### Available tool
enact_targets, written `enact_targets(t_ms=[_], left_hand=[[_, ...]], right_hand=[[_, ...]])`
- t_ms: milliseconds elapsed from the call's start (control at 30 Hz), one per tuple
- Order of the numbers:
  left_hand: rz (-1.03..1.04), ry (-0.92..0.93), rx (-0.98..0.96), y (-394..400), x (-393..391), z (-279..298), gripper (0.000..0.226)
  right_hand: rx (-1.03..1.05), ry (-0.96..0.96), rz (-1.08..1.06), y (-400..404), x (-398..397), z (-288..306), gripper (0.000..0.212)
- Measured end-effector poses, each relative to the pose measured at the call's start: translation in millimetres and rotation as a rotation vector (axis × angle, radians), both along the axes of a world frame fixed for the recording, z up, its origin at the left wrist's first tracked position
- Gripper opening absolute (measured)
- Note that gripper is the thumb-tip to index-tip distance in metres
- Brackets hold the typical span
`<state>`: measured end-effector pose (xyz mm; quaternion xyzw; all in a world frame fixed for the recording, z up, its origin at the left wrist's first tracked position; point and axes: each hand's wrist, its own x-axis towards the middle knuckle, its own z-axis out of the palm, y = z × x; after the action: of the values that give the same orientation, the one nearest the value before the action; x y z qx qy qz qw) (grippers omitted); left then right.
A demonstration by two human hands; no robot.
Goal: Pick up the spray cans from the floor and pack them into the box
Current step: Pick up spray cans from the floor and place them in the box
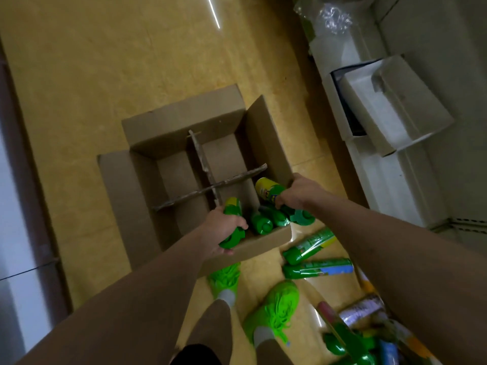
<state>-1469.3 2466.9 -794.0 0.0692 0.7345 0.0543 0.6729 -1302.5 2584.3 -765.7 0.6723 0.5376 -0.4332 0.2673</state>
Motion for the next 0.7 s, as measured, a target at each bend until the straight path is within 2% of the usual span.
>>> enact_targets(t_ms=[100,300,500,700], left_hand=[[-0.049,0.017,0.002,-4,0,-32,0.076],[-0.290,0.102,0.015,-4,13,-88,0.087],[-0.450,0.114,-0.020,-2,26,-139,0.073],[-0.552,0.090,-0.017,-10,33,-173,0.066]], right_hand=[[0.008,-0.049,0.222,8,-8,-32,0.076],[0.049,-0.118,0.517,8,-28,-91,0.049],[0.058,-0.216,0.772,-2,-42,-147,0.027],[0.044,-0.286,0.936,-9,-43,-183,0.036]])
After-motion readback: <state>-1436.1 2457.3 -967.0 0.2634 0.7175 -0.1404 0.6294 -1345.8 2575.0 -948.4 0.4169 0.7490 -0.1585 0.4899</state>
